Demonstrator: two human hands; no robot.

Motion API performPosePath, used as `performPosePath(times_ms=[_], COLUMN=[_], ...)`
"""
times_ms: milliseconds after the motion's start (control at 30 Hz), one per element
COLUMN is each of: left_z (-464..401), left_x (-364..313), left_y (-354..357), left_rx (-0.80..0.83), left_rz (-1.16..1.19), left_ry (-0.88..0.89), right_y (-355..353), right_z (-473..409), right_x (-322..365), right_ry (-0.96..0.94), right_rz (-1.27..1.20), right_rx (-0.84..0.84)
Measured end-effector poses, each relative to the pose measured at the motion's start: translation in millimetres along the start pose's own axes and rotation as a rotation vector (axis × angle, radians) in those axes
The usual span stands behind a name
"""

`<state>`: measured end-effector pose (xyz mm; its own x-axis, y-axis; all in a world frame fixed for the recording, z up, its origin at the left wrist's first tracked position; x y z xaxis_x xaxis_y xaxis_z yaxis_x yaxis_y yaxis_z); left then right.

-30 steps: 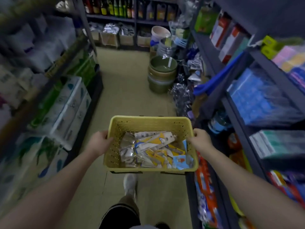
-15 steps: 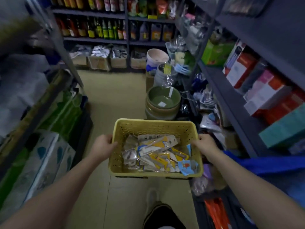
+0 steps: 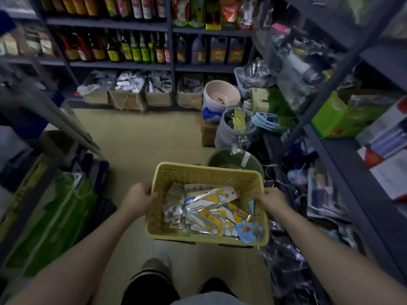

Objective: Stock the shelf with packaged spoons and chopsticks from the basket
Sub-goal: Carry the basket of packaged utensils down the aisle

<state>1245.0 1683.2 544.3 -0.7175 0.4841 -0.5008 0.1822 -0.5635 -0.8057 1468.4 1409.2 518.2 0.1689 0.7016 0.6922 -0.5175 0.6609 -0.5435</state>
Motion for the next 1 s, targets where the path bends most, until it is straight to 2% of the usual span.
performPosePath(times_ms=[200,467,600,800,1000], left_z=[-186,-373,-433,-515,-562], left_x=[-9,-99,-172,-260,-310], left_y=[-29,-41,-1,94,192], left_rx=[0.154,0.406,0.559,0.626,0.747], left_rz=[-0.07,-0.251,-0.37,-0.57,-0.617], left_ry=[0.17,0.429,0.62,0.861,0.893], right_y=[54,75,73,73,98], right_z=[-103,-167,-195,-253,-298], right_x=[45,82,64,24,-32], right_ry=[0.12,0.38,0.544,0.788,0.964], right_rz=[-0.056,-0.251,-0.403,-0.728,-0.871], right_rx=[-0.075,-0.224,-0.397,-0.669,-0.792])
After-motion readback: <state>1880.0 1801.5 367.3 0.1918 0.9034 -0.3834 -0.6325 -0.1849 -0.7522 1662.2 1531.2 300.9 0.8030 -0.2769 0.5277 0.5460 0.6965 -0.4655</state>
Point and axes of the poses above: each hand's wrist, its own z-axis away from the middle knuckle, its own y-axis out of the palm, x = y × z, the point moved 4 cm from there along -z, towards the middle knuckle, and after that the axes turned 7 degrees about -z, right-handed, at the moved point
